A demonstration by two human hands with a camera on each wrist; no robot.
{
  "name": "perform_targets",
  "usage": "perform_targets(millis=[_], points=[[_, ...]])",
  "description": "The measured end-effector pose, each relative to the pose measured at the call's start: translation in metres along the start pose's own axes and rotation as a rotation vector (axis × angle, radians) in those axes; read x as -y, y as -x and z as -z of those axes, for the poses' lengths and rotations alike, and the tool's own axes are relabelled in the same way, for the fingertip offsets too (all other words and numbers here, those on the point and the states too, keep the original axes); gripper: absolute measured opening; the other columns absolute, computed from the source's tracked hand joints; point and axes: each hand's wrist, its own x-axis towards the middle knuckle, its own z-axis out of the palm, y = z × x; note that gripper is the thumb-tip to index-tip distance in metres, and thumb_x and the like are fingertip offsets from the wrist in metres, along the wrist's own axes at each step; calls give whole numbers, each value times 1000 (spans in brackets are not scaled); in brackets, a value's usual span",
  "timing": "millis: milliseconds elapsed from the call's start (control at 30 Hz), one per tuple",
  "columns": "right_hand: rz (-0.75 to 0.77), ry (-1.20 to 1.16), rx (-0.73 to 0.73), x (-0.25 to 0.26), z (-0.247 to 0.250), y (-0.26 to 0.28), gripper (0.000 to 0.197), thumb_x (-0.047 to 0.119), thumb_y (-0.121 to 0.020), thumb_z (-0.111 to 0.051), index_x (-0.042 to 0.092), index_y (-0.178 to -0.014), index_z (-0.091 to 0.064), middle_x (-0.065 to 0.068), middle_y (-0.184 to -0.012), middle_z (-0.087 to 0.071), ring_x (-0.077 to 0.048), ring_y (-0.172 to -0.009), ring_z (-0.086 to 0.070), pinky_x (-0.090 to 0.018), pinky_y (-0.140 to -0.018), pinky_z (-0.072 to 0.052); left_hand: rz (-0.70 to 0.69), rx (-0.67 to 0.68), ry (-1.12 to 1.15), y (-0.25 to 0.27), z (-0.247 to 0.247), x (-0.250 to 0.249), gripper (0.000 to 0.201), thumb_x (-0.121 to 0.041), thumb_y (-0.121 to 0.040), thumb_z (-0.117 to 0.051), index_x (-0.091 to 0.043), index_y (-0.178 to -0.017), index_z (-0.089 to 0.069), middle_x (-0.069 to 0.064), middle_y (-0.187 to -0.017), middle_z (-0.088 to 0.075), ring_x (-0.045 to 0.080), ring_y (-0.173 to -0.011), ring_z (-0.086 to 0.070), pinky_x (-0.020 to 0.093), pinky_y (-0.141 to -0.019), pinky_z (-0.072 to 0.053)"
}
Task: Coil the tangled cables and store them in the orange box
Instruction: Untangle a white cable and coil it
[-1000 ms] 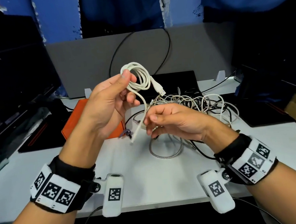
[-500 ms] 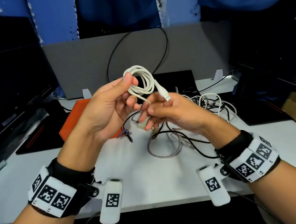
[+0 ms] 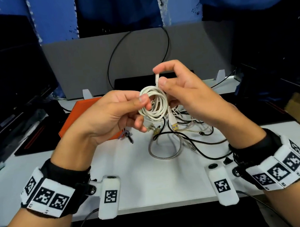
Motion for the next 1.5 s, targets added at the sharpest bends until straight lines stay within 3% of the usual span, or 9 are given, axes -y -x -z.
perform_targets(millis=[167, 267, 400, 567, 700, 933, 1167, 1367, 1500], points=[[89, 143, -61, -1, -13, 3, 52, 22, -104, -60, 20, -147, -31, 5, -99, -73, -29, -83, -67, -47, -78, -55, -44, -17, -58, -1, 1, 3, 23, -25, -96, -60, -3, -88, -62, 1, -61, -62, 15, -55, -60, 28, -64, -59], [92, 157, -54, -2, -13, 4, 43, 24, -102, -62, 16, -141, -46, 4, -110, -74, -23, -100, -71, -55, -93, -54, -68, -59, -18, -4, 2, 7, 21, -23, -96, -60, -9, -83, -70, 2, -68, -61, 13, -56, -60, 32, -69, -60], [129, 205, -121, -4, -10, 3, 20, 20, -102, -64, 21, -122, -68, 3, -104, -76, -18, -98, -72, -50, -91, -56, -99, -116, 18, -9, -3, 10, 21, -25, -94, -60, -13, -82, -73, 5, -74, -65, 14, -61, -63, 33, -72, -61], [158, 321, -142, -6, -6, 0, 22, 20, -103, -62, 22, -121, -75, 9, -100, -77, -13, -94, -72, -40, -87, -57, -107, -369, -372, -8, -5, 10, 26, -38, -96, -69, -18, -113, -70, 2, -88, -69, 23, -75, -75, 52, -83, -62], [190, 449, -106, -6, -3, -1, 23, 22, -104, -62, 24, -124, -74, 10, -98, -73, -7, -91, -68, -20, -79, -51, -322, -560, -892, -2, -13, 11, 58, -44, -96, -68, -36, -148, -45, -11, -123, -58, 5, -93, -69, 19, -84, -56], [142, 506, -103, -8, -9, 0, 21, 21, -104, -59, 24, -120, -73, 11, -100, -75, -2, -92, -68, -17, -79, -51, -194, -482, -1334, -2, -31, 11, 32, -36, -107, -40, -24, -136, -49, -1, -115, -61, 27, -98, -60, 42, -78, -47], [103, 276, -124, -9, -22, 2, 16, 22, -105, -58, 21, -119, -51, 5, -89, -71, -15, -84, -67, -38, -81, -52, -77, -433, -1101, -3, -33, 10, 20, -33, -107, -35, -16, -104, -43, -2, -79, -54, 21, -72, -55, 41, -58, -34], [21, 339, -141, -4, -27, 5, 28, 44, -111, -36, 22, -110, -52, 15, -87, -58, 2, -74, -55, -23, -67, -43, -272, -491, -851, -6, -31, 14, 17, -28, -110, -38, -14, -109, -47, -5, -78, -60, 10, -70, -58, 36, -60, -42], [12, 410, -170, -2, -25, 6, 39, 49, -110, -29, 18, -93, -45, 12, -78, -51, -1, -65, -49, -20, -59, -38, -315, -480, -679, -10, -35, 21, 19, -23, -110, -37, -11, -114, -51, 8, -86, -64, 21, -76, -64, 45, -68, -51]])
